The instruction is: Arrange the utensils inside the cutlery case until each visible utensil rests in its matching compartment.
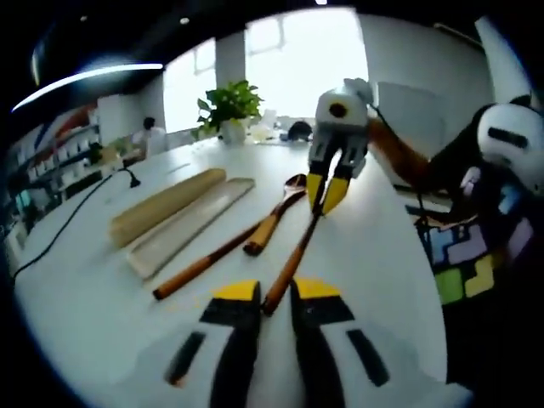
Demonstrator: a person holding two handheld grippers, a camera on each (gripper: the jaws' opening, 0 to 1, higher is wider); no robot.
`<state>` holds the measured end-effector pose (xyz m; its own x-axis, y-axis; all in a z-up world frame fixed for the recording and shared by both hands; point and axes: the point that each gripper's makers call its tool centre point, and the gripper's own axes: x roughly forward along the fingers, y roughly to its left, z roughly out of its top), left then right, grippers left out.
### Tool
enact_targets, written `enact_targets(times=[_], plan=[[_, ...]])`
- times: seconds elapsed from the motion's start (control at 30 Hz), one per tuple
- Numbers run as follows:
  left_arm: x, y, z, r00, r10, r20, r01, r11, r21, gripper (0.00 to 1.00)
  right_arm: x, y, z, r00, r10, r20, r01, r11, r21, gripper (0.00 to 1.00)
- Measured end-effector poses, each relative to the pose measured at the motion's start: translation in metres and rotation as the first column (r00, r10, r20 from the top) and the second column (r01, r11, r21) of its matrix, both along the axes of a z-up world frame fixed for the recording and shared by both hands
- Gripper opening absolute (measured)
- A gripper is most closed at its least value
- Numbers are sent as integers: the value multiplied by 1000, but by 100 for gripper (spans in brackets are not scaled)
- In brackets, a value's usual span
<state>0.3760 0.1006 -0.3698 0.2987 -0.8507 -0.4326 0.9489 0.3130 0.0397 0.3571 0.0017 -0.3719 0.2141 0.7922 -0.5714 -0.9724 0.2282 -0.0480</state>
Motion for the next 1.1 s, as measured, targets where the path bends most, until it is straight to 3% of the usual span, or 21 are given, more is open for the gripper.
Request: enact_targets(times=[0.2,0.33,0.43,0.6,0.67,0.7,0.73,0.77,0.83,0.9,0.93,1.0,1.1], plan=[[1,0,0,1000,-14,-8,14,1000,11,13,1,0,-1,1000,-14,-2,14,1000,20,4],[3,-1,0,999,14,-45,-12,999,31,12,3,1,-1,999,-10,51,10,1000,7,4],[0,-5,0,1000,0,-24,2,998,55,10,11,-3,-1,997,-66,31,66,998,1,5],[-4,-10,0,999,-29,-25,30,998,58,7,19,-7,-2,994,-100,48,100,995,-4,5],[-9,-10,0,998,-64,-13,64,996,55,7,16,-8,-2,995,-80,55,80,997,5,4],[-11,-10,0,997,-79,-10,80,995,56,6,15,-2,7,996,-54,75,49,997,62,0],[-16,-12,0,993,-121,0,121,991,59,5,5,2,9,999,-18,34,16,997,78,0],[-16,-12,2,987,-147,64,142,987,71,6,-1,3,9,1000,2,3,-2,997,81,0],[-19,-12,3,987,-159,35,157,986,57,5,-4,0,4,999,33,36,-33,999,17,0],[-20,-10,1,981,-184,58,179,980,85,5,-4,-3,-7,992,88,93,-80,993,-85,0],[-21,-8,-2,975,-206,77,197,974,113,5,-3,6,1,984,118,135,-115,993,-33,0],[-22,-6,0,974,-212,77,202,973,112,5,-3,0,4,989,123,78,-120,992,-44,0],[-19,-4,5,966,-235,108,224,969,100,5,3,-1,3,986,138,93,-130,988,-82,0]])
